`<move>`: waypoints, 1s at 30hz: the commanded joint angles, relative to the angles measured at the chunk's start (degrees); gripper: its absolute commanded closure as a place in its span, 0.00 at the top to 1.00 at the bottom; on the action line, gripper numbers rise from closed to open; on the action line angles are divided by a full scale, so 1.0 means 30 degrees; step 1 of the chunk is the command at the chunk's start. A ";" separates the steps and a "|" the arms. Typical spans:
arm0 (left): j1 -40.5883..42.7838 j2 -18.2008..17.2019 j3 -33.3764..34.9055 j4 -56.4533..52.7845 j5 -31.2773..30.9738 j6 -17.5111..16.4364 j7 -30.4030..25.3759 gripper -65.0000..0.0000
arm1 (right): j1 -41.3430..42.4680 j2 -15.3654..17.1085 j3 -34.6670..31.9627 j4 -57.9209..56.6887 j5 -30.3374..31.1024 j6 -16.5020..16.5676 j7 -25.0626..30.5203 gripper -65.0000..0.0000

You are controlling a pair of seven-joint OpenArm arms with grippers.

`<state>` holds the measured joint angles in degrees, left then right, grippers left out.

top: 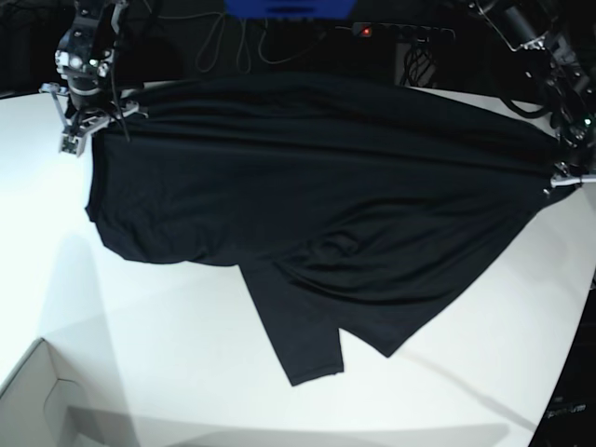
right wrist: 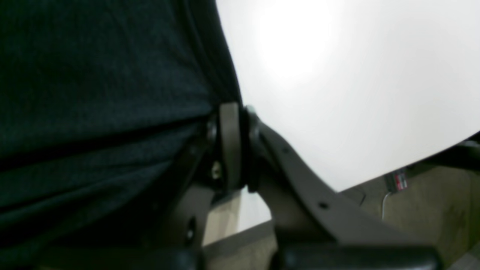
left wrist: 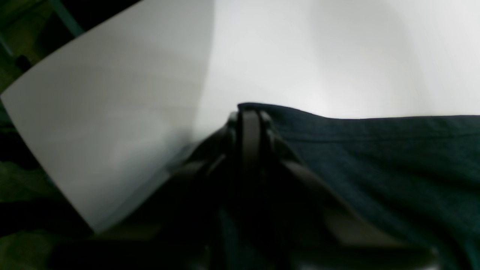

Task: Layout the t-shirt on the table in an organized manner, then fold the t-shirt properly
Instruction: 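Lift the shirt with both grippers and stretch it taut between them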

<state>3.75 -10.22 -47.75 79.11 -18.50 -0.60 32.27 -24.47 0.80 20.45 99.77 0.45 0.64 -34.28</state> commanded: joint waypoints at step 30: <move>-0.0326 -0.0301 -0.0216 -0.0539 0.0028 0.0068 -0.0691 0.29 | -0.0181 0.0423 0.0291 0.3214 -0.0164 -0.0112 -0.2858 0.42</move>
<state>3.31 -10.00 -48.14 76.23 -18.28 -0.56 31.44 -24.97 1.58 20.99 108.29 0.25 0.64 -43.77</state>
